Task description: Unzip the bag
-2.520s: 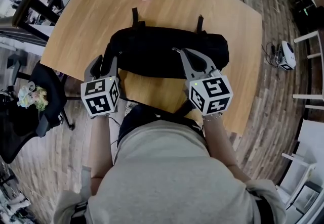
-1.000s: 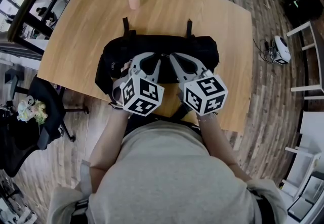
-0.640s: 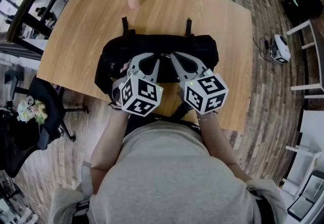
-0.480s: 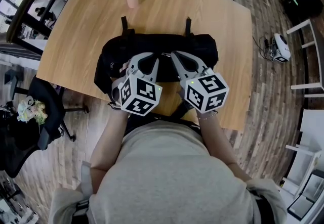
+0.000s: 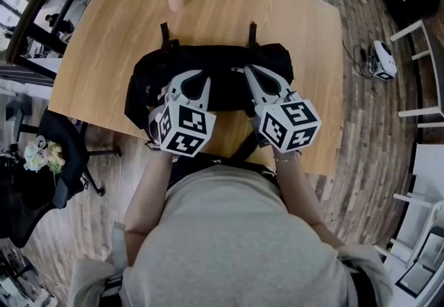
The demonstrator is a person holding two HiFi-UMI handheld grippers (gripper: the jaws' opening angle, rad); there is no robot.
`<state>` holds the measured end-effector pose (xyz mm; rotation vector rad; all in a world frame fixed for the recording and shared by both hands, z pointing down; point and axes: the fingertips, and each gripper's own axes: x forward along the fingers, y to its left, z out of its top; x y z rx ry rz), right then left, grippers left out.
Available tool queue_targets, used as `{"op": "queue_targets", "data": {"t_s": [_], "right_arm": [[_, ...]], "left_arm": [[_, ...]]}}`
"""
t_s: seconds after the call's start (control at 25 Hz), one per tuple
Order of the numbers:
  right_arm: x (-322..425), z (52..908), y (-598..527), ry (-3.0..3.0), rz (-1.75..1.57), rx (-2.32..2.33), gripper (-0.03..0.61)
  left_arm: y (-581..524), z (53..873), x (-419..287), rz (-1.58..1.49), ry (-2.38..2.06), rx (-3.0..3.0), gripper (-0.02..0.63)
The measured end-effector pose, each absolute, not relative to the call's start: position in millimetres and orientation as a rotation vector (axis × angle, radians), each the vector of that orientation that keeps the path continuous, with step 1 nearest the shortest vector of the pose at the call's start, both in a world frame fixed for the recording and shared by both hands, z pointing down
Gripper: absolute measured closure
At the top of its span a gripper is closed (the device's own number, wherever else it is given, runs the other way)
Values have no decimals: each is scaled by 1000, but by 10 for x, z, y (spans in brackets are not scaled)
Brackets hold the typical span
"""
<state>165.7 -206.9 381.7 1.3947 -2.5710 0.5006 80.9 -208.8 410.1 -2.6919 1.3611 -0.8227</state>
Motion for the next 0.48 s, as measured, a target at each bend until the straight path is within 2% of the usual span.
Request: {"op": "queue_targets", "data": {"t_s": [0.48], "right_arm": [[2161,3789,-2109,-2522,515,1543,572]], "left_arm": [[-2091,4123,771,-820,1465,-2697,563]]}}
